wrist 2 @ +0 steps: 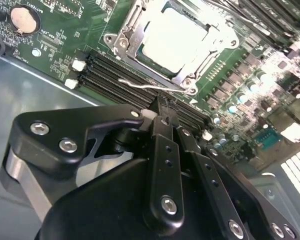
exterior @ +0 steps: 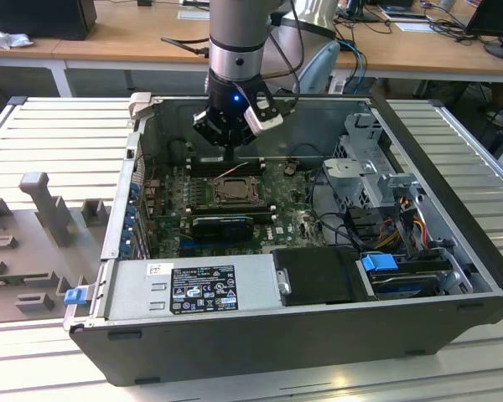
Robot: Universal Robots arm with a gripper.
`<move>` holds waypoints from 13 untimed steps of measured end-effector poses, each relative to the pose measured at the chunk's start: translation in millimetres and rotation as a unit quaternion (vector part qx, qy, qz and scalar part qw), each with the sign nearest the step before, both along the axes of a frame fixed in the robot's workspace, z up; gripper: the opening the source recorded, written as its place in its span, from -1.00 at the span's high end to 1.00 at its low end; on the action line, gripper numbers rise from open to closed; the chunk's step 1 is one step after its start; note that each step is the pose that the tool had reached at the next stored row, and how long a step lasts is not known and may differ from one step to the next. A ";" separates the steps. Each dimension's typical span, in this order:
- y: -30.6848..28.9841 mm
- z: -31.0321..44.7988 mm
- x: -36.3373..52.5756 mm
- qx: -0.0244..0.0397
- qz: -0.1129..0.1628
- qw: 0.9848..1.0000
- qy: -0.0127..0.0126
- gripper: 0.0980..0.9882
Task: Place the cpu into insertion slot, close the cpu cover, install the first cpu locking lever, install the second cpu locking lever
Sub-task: 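Install the first cpu locking lever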
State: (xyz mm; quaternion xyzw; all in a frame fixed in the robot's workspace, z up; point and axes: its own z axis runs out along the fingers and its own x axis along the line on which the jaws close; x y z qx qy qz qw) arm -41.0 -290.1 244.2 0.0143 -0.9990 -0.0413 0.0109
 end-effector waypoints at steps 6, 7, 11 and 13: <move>2.0 -12.2 10.8 0.000 0.006 1.000 0.000 0.98; 2.5 -13.4 11.0 0.000 0.009 1.000 0.000 0.98; 7.0 -17.3 14.9 0.000 0.018 1.000 0.000 0.98; 8.0 -19.9 17.2 0.000 0.018 1.000 -0.001 0.98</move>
